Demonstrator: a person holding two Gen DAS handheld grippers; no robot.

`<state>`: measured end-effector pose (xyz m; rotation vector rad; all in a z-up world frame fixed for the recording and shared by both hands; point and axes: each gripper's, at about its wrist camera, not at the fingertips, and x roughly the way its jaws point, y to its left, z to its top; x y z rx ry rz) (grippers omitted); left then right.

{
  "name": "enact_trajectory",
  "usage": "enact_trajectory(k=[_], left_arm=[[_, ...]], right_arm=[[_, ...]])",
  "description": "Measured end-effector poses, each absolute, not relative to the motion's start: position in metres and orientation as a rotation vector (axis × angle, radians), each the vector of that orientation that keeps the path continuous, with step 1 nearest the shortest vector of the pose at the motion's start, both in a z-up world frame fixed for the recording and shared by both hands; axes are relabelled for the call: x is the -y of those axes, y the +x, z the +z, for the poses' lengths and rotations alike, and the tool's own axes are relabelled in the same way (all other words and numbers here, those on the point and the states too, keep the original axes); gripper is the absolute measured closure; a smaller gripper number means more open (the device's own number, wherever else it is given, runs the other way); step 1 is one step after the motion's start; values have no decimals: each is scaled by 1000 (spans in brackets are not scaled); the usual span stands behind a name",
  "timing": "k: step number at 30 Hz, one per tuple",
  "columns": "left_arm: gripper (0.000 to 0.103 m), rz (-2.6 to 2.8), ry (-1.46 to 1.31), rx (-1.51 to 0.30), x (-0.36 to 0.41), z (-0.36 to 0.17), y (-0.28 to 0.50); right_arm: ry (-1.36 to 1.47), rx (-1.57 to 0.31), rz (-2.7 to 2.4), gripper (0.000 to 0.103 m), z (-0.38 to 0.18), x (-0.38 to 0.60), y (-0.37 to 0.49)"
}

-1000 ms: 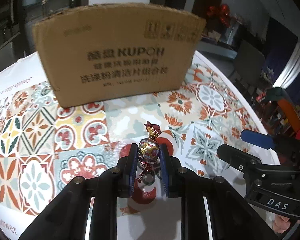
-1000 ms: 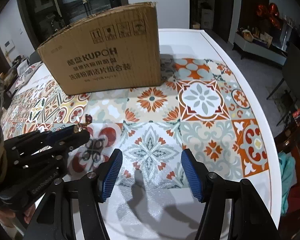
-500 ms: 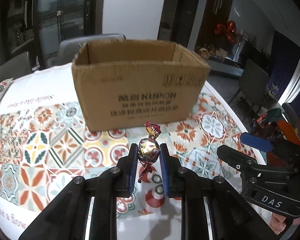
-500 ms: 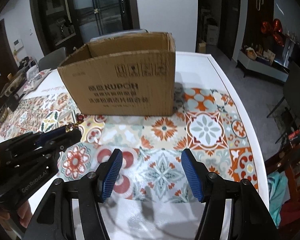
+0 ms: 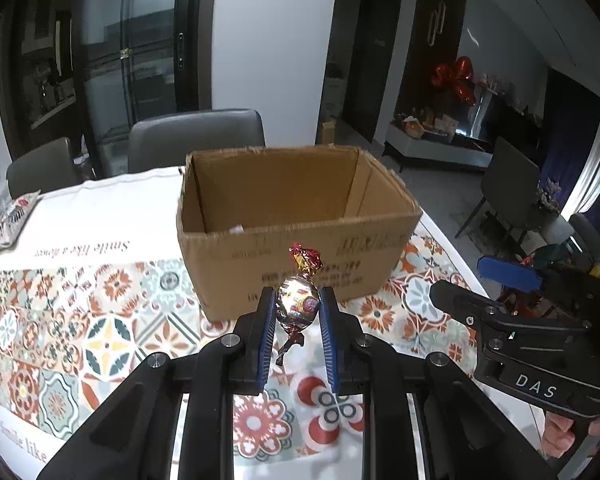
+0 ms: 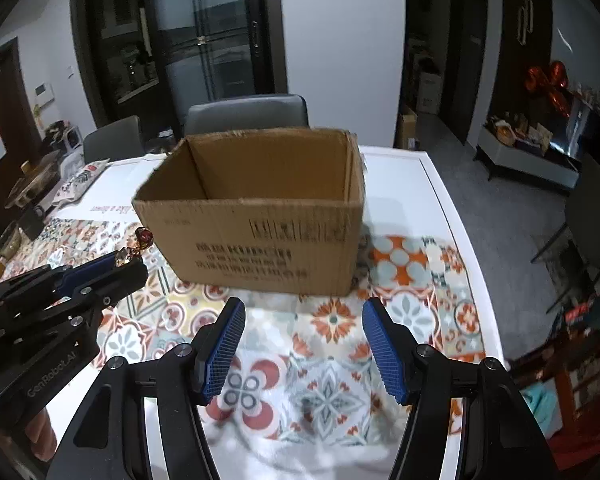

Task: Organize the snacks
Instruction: 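Carry the gold candy over the box and open the left tool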

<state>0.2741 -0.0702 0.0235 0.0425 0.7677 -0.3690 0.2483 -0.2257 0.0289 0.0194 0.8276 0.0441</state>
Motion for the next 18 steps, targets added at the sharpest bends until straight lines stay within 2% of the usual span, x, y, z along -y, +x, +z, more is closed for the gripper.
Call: enact_trajectory(k=[18], left_arm=[[81,-353,121,-750,85,71,336]], right_arm=[[-43,-865,48,41,70,224,306]])
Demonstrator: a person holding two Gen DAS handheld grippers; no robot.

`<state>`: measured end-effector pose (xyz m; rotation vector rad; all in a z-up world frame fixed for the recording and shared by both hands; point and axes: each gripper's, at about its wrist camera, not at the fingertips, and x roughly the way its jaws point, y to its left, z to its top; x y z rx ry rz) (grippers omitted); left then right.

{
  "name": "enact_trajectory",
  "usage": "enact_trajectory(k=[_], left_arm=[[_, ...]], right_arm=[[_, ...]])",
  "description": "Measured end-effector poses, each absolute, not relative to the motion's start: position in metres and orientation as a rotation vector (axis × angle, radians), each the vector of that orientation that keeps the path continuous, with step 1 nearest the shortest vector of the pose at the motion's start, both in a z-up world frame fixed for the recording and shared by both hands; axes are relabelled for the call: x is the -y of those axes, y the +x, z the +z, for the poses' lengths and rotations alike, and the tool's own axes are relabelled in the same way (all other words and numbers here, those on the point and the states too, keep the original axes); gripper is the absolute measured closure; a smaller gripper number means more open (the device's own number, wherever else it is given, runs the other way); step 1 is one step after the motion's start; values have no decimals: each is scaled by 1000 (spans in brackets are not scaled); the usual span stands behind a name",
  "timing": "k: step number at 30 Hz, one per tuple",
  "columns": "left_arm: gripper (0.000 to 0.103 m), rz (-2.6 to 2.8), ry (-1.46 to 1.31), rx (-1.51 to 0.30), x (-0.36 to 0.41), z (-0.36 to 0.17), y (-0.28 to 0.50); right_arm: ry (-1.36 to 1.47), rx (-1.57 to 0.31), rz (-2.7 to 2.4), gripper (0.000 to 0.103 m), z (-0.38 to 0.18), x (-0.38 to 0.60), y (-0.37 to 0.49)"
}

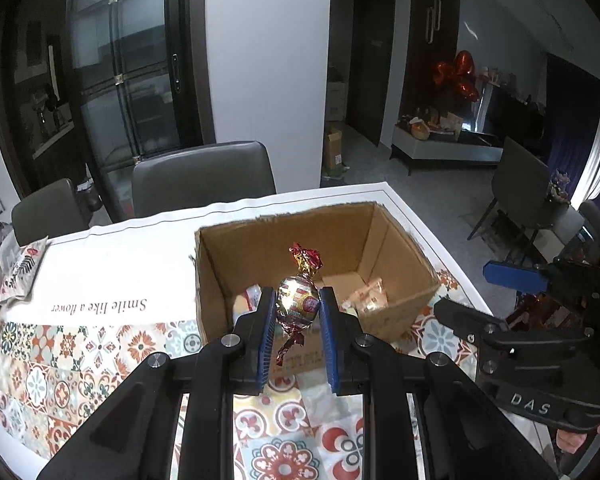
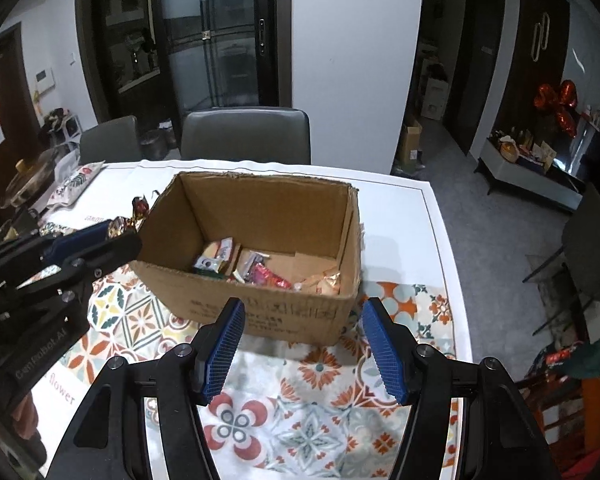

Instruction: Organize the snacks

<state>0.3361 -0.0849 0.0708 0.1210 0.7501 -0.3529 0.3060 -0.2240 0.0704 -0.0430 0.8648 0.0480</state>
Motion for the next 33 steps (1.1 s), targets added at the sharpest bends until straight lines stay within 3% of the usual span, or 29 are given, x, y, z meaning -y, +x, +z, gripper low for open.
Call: enact_trajectory(k=[18,20,22,33], left_arm=[[81,-307,135,-909,98,46,405],[76,-288,145,-920,99,44,408],[61,-278,140,-916,98,44,408],[43,-196,155,-868,78,54,373]], right_arm=[[-45,-983,22,41,67,231,363],[-47,-993,22,41,65,231,365],[-45,-1004,24,41,63,231,368],[-61,-993,30,37,60,226,357]])
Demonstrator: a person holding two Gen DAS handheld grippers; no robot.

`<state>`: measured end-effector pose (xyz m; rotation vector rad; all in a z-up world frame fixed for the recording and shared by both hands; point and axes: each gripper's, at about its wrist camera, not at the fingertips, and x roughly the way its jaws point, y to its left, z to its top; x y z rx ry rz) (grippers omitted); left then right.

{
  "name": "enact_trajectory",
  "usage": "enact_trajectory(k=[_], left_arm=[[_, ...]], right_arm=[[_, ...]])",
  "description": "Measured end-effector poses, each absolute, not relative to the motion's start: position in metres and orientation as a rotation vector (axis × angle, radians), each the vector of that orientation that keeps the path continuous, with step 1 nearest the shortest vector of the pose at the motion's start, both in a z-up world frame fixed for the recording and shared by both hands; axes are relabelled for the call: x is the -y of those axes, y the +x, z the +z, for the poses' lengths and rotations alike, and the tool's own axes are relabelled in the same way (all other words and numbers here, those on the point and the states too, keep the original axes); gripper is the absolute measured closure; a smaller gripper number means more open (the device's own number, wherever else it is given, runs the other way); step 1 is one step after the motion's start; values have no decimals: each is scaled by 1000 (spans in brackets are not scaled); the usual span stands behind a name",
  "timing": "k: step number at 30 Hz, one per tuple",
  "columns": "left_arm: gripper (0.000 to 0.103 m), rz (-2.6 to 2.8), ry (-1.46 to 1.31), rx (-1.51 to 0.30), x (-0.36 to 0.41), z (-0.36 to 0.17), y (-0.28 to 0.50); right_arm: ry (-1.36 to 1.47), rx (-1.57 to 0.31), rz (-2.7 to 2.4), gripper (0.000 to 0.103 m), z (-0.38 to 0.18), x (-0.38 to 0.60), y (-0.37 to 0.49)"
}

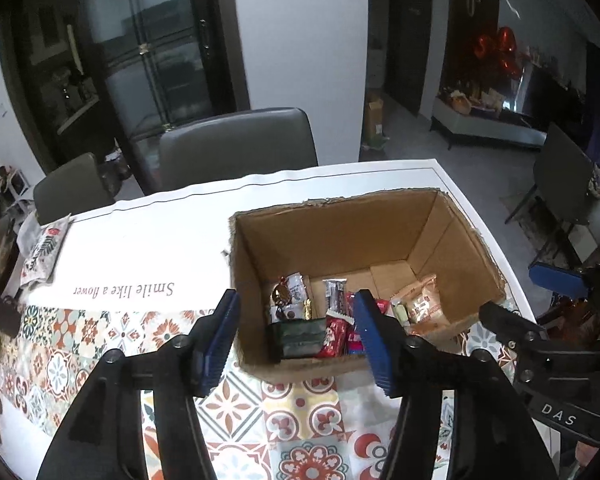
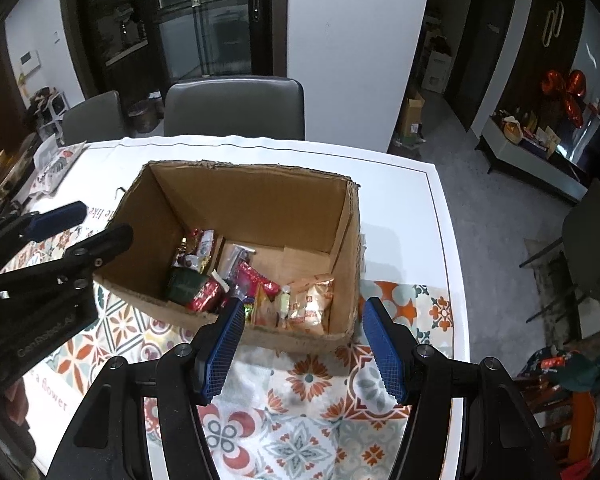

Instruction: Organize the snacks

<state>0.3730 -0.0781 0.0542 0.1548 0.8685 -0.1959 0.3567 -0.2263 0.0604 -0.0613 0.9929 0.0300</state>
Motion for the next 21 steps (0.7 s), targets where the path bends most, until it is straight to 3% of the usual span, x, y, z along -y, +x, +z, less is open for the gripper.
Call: enact_trajectory(k=[3,6,13,21], left_arm=[[36,-166,148,-850,73,58,355],[35,-143,140,-829,70,59,336],[14,-125,159,-710,64,63,282],[1,-92,149,-603,53,65,221]], right_arm=[[-56,-964,33,30,62,225,346],[-53,-928,30,28,65,225,331],[-21,-852,10,24,68,231,288],[2,-728,-19,17,74,235,230]])
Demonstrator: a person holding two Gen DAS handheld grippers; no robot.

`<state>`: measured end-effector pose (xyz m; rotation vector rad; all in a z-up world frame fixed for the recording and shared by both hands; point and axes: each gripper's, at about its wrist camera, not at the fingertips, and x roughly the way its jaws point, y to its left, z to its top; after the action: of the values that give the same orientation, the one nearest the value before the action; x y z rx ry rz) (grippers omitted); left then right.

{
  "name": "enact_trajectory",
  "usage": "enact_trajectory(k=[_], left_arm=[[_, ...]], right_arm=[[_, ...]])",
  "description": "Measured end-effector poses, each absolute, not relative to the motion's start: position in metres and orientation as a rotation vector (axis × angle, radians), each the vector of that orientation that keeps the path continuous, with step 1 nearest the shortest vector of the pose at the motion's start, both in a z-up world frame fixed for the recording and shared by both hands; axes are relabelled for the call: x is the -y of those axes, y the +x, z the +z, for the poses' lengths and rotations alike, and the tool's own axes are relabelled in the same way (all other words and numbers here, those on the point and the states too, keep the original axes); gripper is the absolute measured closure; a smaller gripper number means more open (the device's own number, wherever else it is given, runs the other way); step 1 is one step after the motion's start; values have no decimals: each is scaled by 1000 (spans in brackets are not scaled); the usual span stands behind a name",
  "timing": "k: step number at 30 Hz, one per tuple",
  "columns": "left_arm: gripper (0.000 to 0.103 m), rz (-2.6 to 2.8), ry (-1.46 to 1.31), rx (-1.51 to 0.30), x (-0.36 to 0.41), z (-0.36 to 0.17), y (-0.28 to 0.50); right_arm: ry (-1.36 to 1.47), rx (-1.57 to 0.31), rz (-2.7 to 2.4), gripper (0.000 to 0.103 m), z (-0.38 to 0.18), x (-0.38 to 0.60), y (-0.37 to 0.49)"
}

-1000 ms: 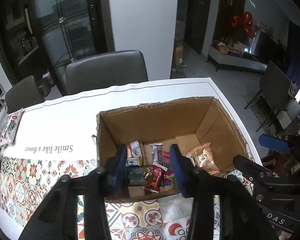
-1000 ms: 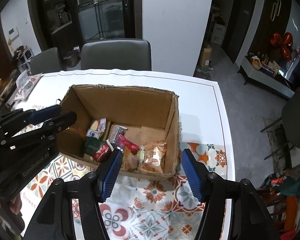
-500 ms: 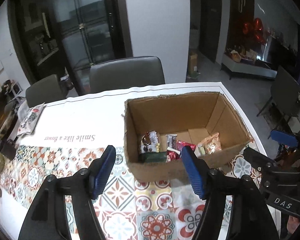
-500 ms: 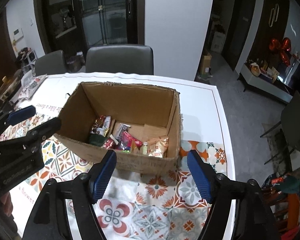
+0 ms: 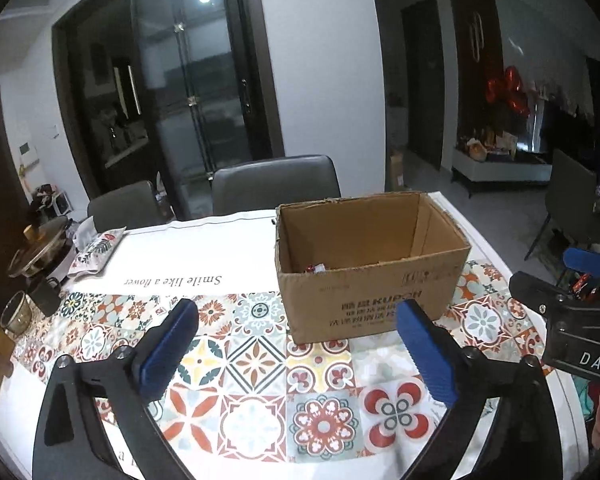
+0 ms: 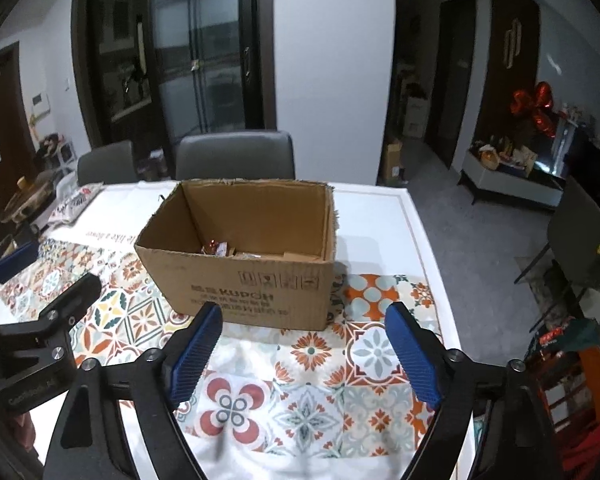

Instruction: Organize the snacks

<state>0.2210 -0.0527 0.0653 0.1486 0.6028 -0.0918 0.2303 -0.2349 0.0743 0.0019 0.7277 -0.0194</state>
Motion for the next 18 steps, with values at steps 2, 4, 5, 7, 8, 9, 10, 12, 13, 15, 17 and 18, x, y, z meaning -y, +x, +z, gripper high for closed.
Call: enact_trajectory(k=[2,4,5,7,8,9,10,12,13,15,17,18], left_arm=[[0,-95,140,-591,50,67,206],[0,-98,125,-581,47,67,193],[0,-102,119,-576,46,67,188],[0,-96,112,-567,45,68,178],[0,-89,105,-558,43,69,172],[0,-93,88,-555,41,69,166],[0,-97,79,-556,40,70,162],[0,-104,73,-556,38,71,157],[0,-94,78,-551,38,72,152],[0,-75,86,-538,36,73,143],[0,-84,80,-533,35,74,136],[0,-84,79,-529,34,74,132]], right_arm=[[8,-707,-18,17,75,235,217],[14,-684,-14,17,76,234,202],[17,-670,-12,17,77,234,194],[20,-653,-9,14,77,232,182],[19,-642,-4,14,77,231,175],[17,-634,-1,14,77,229,169],[12,-626,-2,14,78,227,164],[5,-617,0,14,78,225,155],[7,-613,3,14,77,224,150],[13,-610,8,14,77,223,142],[17,-601,15,14,78,222,132],[16,-597,18,14,78,222,131]])
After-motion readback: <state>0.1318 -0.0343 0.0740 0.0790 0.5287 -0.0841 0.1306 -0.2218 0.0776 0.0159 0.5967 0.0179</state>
